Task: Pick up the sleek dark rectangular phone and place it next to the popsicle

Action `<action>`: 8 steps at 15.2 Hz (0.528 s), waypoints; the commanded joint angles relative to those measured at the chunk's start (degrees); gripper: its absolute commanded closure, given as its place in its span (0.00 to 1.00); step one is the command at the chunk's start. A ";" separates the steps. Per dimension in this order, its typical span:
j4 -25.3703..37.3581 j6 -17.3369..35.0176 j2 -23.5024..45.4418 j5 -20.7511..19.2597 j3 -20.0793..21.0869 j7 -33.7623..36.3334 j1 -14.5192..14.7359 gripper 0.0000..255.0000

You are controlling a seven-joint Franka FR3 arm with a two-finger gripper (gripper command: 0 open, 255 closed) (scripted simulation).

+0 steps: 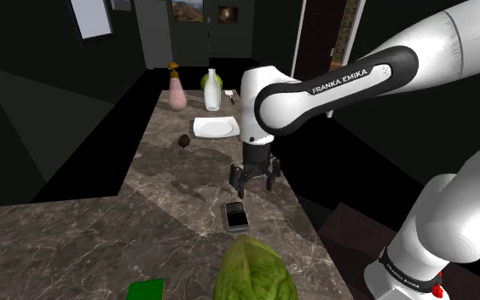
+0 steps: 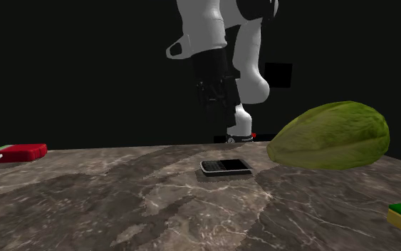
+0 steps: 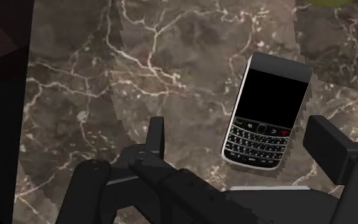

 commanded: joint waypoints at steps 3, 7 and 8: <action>5.02 4.72 10.35 -3.15 2.67 8.71 0.16 0.00; 5.90 7.24 14.05 -4.49 3.07 11.39 0.69 0.00; 5.45 8.03 14.39 -4.55 3.13 11.45 0.77 0.00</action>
